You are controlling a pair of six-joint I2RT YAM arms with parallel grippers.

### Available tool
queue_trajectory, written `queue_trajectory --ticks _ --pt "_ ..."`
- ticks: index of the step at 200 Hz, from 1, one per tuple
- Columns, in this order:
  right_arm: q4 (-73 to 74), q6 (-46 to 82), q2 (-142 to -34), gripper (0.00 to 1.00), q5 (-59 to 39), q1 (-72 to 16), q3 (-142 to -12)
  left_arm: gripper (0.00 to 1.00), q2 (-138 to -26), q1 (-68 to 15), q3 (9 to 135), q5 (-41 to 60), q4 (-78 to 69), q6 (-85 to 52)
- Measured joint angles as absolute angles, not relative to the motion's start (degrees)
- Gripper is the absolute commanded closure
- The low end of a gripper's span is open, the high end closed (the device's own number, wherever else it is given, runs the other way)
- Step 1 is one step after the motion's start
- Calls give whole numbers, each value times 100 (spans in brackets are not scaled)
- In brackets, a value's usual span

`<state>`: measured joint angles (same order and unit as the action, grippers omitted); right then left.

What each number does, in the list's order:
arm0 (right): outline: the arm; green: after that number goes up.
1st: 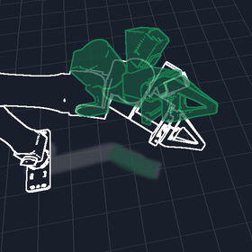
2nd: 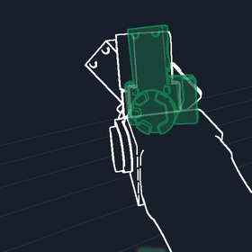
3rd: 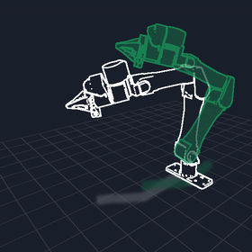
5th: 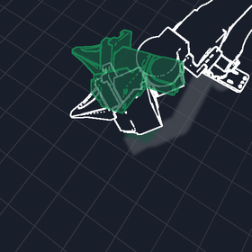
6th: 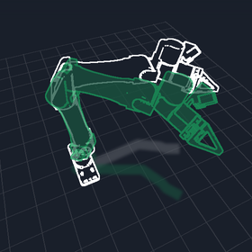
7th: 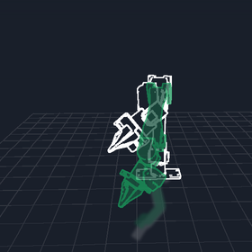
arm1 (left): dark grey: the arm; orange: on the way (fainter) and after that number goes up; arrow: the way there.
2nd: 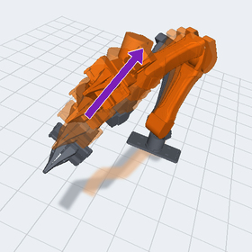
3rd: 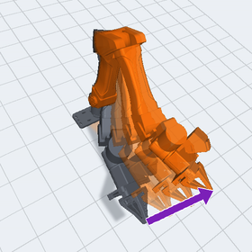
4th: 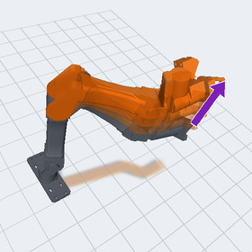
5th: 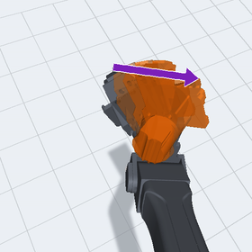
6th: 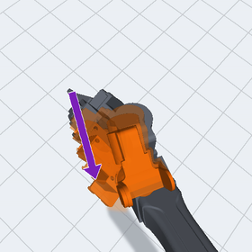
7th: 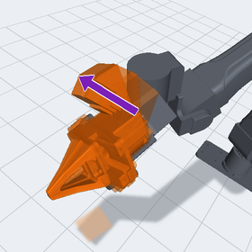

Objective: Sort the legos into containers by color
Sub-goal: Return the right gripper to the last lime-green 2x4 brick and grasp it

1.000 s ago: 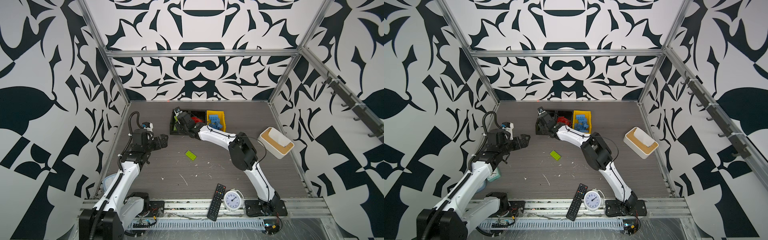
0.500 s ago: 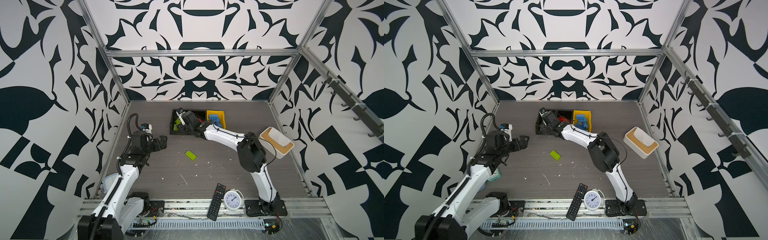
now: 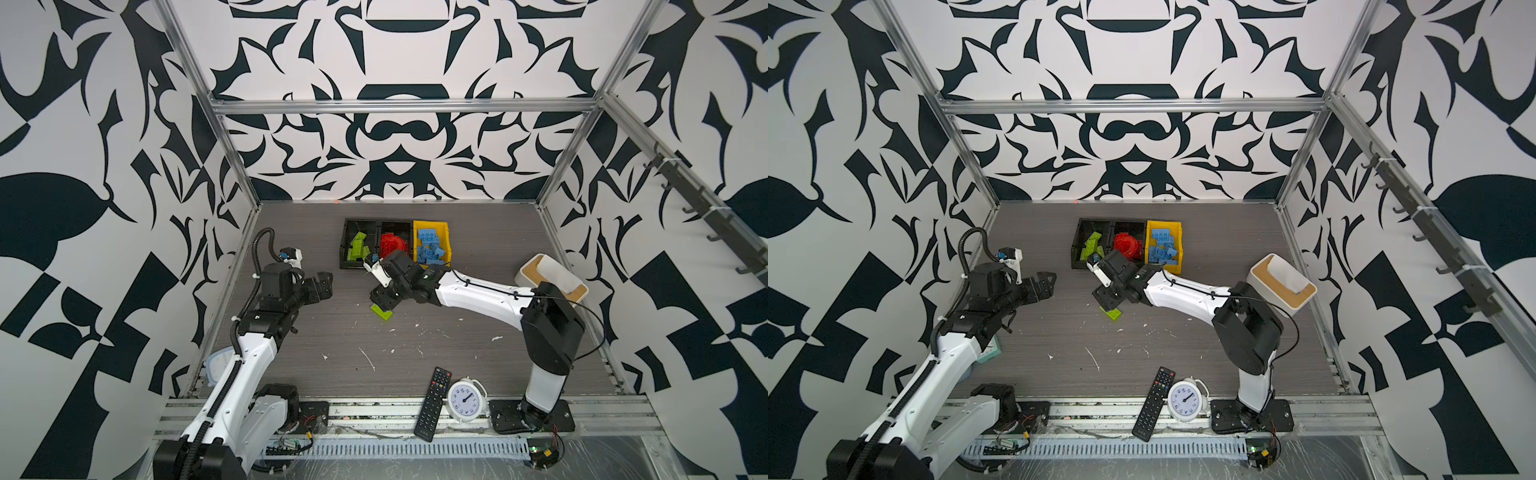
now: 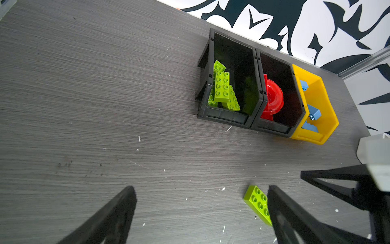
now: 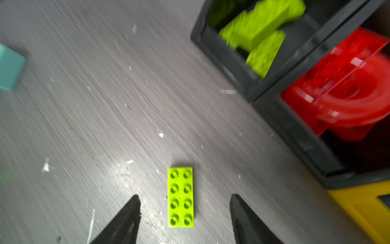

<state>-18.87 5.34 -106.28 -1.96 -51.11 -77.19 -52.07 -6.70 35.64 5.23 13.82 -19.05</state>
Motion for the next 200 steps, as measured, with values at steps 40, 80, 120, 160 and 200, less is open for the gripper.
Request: queue_trajectory --ticks 40,80,120,160,200 --pt "-1957 534 -11061 32 -213 -5129 -7719 0 -5207 -670 3564 539 1413 -1905" --pt "-2005 495 -11362 34 -228 -5181 -7762 1 -5207 -670 3564 539 1437 -1905" --pt "-1999 469 -11513 44 -237 -5225 -7773 0 -5207 -670 3564 534 1437 -1892" --pt "-1962 478 -11596 61 -213 -5227 -7808 1 -5164 -670 3522 462 1439 -1817" --pt "-1850 519 -11601 71 60 -5227 -8307 1 -5057 -670 3435 338 1433 -1796"
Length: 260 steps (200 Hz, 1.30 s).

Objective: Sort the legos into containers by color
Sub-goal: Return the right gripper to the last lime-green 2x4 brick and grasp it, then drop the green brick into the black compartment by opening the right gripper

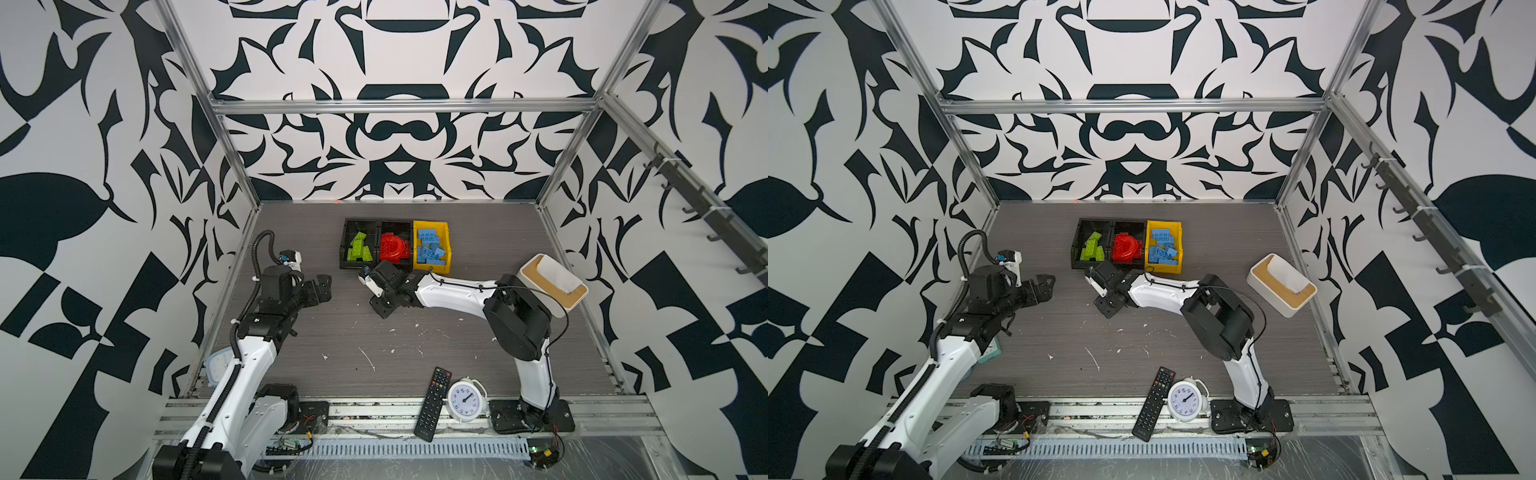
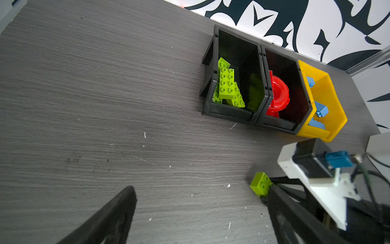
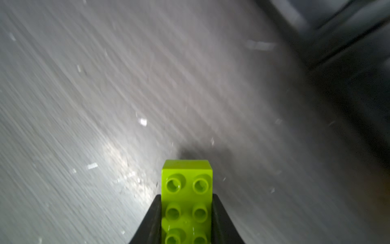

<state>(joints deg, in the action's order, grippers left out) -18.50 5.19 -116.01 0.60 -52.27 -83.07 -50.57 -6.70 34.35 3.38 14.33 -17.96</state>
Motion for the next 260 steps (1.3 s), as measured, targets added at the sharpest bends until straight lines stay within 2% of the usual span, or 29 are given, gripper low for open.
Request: queue_trajectory --ticks 34,85,128,149,166,176,202,222,242,260 --pt "-1535 561 -11769 73 307 -5155 -9201 0 -5052 -670 3420 165 1426 -1754" --pt "-1009 657 -12855 75 508 -4888 -10779 0 -4989 -670 3280 -211 1256 -1747" --pt "-779 794 -13502 75 598 -4622 -11281 0 -4864 -670 3218 -410 1181 -1750" --pt "-757 854 -13732 63 683 -4528 -11522 0 -4799 -670 3142 -513 1020 -1745" --pt "-746 897 -13896 39 696 -4486 -11727 1 -4759 -670 2945 -633 799 -1730" --pt "-744 943 -13957 34 696 -4477 -11806 1 -4744 -670 2775 -755 620 -1710" --pt "-725 893 -13911 28 628 -4488 -11773 1 -4703 -670 2224 -1061 -64 -1562" --pt "-508 882 -13458 27 561 -4539 -11174 1 -4692 -670 1817 -1236 -705 -1376" --pt "-172 862 -12427 26 486 -4617 -9918 1 -4772 -670 1712 -1398 -1135 -1210" --pt "145 810 -11052 21 574 -4668 -8514 1 -5043 -670 1712 -1538 -1638 -1039"
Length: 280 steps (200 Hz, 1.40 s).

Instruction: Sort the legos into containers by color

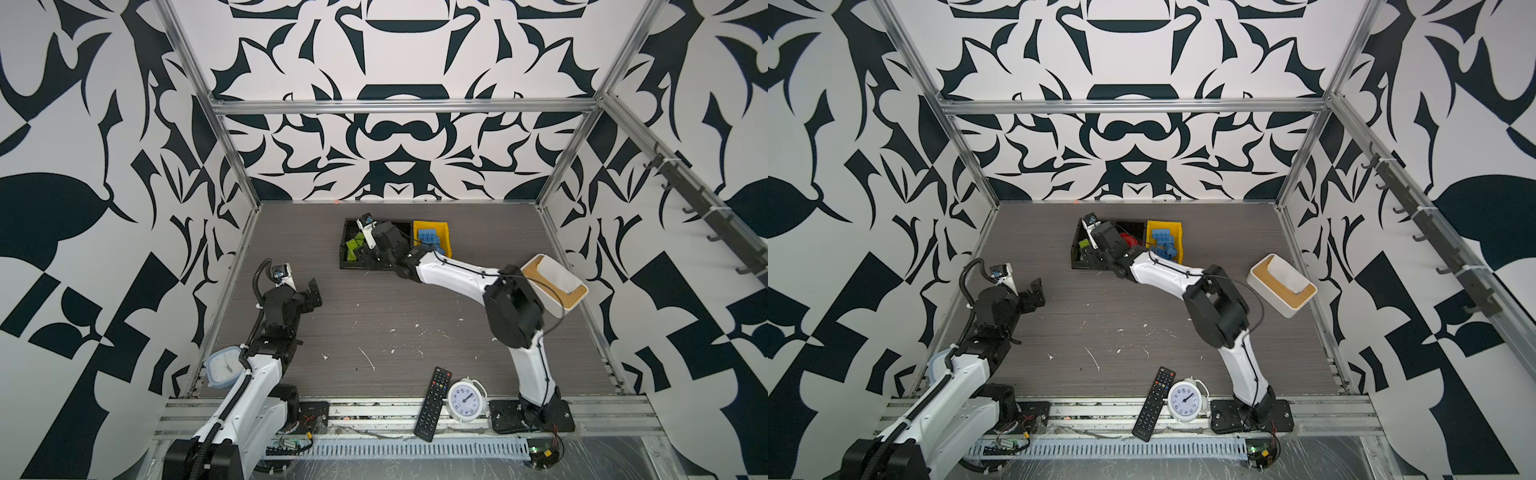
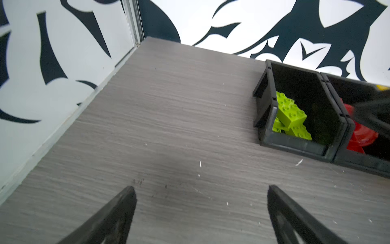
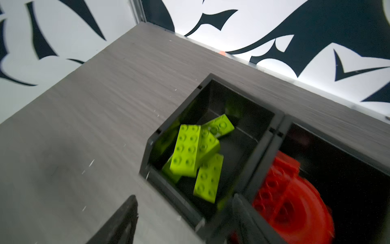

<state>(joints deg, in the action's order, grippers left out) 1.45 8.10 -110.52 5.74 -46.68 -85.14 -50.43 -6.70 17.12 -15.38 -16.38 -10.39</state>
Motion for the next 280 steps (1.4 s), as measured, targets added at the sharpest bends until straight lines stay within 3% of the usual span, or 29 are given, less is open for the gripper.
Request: queue_trajectory --ticks 42,59,88,110,132,155,170,201,280 --pt "51 834 -7443 12 1559 -4427 -6066 0 -6226 -659 1712 -1824 -2834 -523" --pt "-233 998 -6023 1 2239 -3894 -5277 1 -6777 -613 1745 -1852 -3385 -252" --pt "-45 969 -4563 0 3194 -2443 -3575 1 -7282 -539 2104 -1841 -3398 -1" --pt "821 934 -4919 0 3103 -1531 -2265 1 -7544 -523 1892 -1660 -4071 104" --pt "1870 698 -6075 0 3020 -1317 -1470 1 -7583 -429 1686 -1369 -4228 84" --pt "3164 309 -7275 0 2888 -1258 -1402 0 -7907 -333 1684 -923 -4737 40" --pt "3809 148 -7924 0 2821 -1234 -1555 1 -8702 -307 1699 -644 -5559 69" --pt "5227 -45 -9008 1 2652 -1135 -1680 0 -8906 -290 1789 -513 -5210 -8" --pt "5555 -38 -9096 0 2576 -1048 -1767 0 -8921 -296 2034 -353 -5240 27"
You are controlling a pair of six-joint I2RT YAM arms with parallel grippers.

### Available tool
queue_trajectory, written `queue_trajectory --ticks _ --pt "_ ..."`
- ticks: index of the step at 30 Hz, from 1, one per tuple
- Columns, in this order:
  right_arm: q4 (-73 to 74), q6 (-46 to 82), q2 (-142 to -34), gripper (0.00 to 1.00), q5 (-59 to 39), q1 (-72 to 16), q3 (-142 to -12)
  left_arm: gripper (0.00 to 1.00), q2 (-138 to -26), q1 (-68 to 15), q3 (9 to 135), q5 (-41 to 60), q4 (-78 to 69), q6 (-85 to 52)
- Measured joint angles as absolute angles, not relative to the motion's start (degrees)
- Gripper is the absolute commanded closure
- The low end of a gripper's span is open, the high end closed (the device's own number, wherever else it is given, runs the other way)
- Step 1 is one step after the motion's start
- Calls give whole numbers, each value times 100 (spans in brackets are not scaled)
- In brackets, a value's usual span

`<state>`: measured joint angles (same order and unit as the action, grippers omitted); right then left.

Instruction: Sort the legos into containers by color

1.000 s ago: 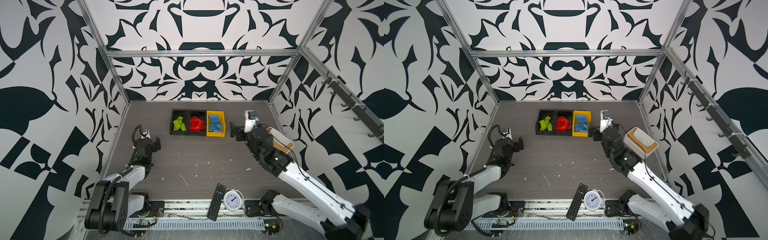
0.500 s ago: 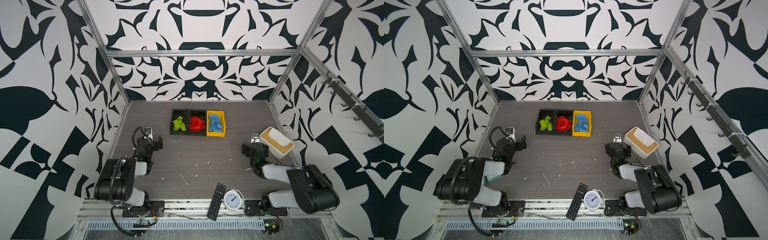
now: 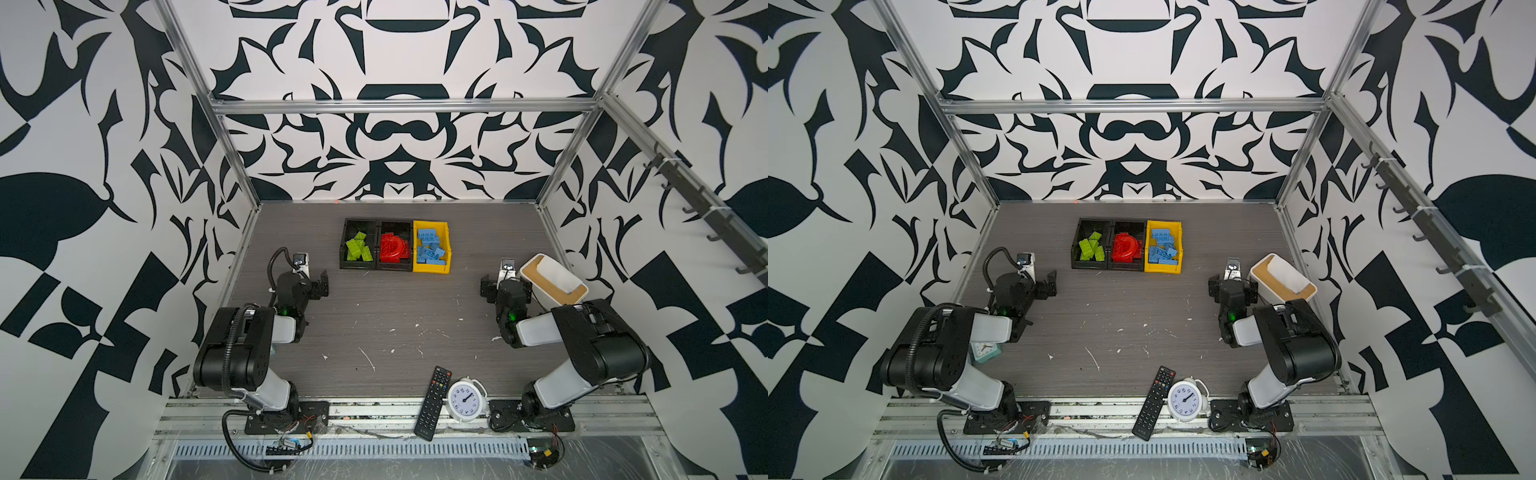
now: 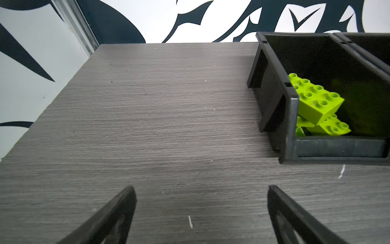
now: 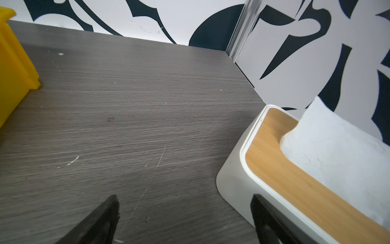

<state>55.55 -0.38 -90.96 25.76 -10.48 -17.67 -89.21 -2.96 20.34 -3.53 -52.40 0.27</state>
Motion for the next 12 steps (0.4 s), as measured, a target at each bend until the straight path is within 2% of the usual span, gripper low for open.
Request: queue_trajectory --ticks 12 --pt "5555 -38 -9096 1 2574 -1048 -1767 1 -8923 -290 2038 -252 -5221 43"
